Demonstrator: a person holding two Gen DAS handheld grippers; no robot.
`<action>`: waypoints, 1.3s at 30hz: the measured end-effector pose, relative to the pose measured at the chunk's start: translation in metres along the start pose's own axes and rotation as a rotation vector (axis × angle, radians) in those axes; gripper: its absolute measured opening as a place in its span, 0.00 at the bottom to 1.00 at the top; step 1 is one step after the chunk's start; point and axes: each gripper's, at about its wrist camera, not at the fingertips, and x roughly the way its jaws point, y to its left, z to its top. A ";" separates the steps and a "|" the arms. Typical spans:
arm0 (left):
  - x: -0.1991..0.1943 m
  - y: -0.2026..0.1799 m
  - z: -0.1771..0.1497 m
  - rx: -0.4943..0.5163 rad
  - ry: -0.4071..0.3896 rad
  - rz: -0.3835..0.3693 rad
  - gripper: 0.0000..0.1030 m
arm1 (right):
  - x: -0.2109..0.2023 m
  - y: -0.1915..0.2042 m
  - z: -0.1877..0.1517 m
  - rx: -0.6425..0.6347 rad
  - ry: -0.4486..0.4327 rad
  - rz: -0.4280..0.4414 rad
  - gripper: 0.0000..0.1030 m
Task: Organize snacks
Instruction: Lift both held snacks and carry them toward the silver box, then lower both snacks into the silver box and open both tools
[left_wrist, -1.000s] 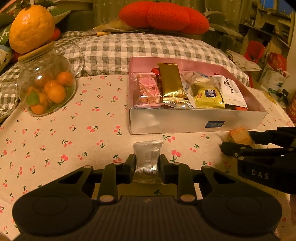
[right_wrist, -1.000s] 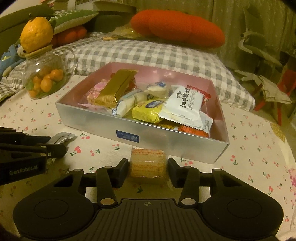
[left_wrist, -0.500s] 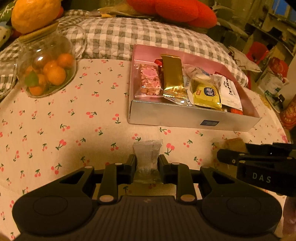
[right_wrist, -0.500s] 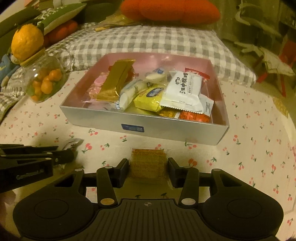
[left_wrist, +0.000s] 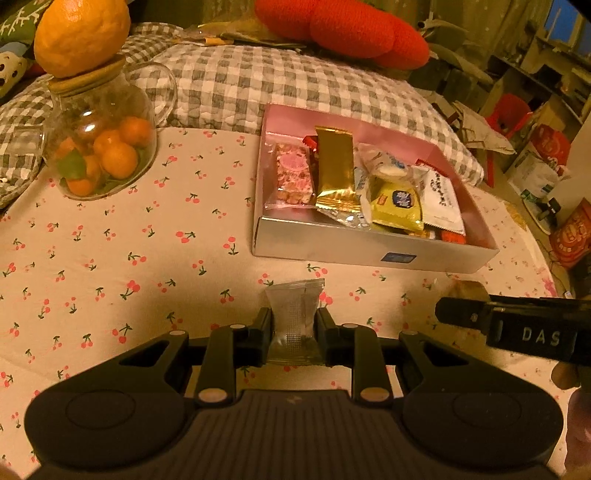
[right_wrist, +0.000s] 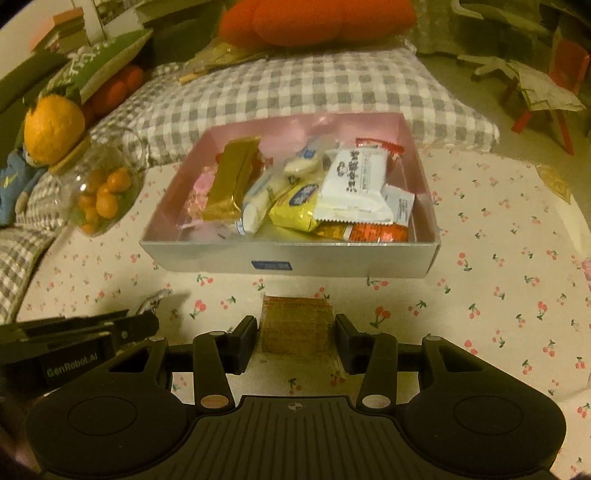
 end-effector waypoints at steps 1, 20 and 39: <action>-0.002 -0.001 0.001 0.000 -0.005 -0.005 0.22 | -0.003 0.000 0.001 0.004 -0.005 0.004 0.42; -0.020 -0.016 0.032 -0.021 -0.110 -0.102 0.22 | -0.017 -0.024 0.039 0.077 -0.071 0.038 0.43; 0.047 -0.043 0.066 0.048 -0.107 -0.149 0.22 | 0.027 -0.038 0.071 0.155 -0.038 0.099 0.44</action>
